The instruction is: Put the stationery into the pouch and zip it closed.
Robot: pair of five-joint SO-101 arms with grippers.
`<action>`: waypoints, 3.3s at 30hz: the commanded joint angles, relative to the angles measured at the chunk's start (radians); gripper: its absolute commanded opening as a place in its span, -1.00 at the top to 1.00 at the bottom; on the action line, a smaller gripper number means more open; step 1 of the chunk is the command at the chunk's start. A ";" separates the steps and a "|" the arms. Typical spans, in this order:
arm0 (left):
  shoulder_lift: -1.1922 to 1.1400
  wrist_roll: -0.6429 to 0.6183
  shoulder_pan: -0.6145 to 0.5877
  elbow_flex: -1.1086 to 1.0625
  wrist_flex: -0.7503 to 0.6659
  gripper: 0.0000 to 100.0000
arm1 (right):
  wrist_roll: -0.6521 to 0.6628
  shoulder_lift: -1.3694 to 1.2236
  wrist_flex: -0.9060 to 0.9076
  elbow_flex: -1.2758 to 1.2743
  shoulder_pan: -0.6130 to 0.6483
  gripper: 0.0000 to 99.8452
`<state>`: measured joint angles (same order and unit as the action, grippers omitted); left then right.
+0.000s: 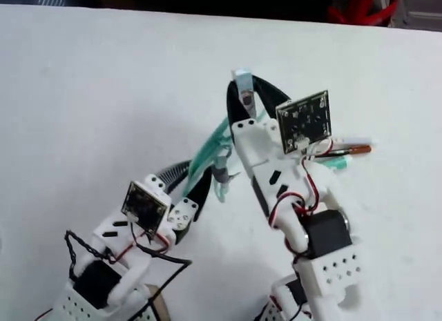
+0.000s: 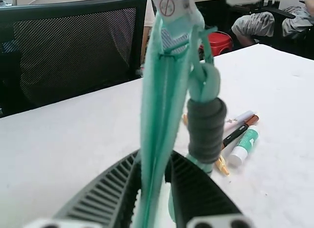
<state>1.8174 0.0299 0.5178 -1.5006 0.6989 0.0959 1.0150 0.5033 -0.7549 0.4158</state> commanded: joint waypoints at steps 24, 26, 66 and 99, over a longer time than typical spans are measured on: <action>0.007 -0.012 -0.013 0.011 -0.028 0.83 | 0.071 0.168 0.196 -0.046 0.088 0.95; 0.007 -0.012 -0.013 0.011 -0.028 0.83 | 0.109 0.170 0.220 -0.046 0.105 0.83; 0.007 -0.008 -0.012 0.009 -0.028 0.83 | 0.107 -0.355 0.473 0.677 0.084 0.65; 0.007 -0.011 -0.007 0.008 -0.028 0.83 | 0.124 -0.266 0.584 0.647 0.058 0.65</action>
<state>1.8159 0.0299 0.5148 -1.5006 0.6989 0.1987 0.7127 1.0602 -0.1227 0.4833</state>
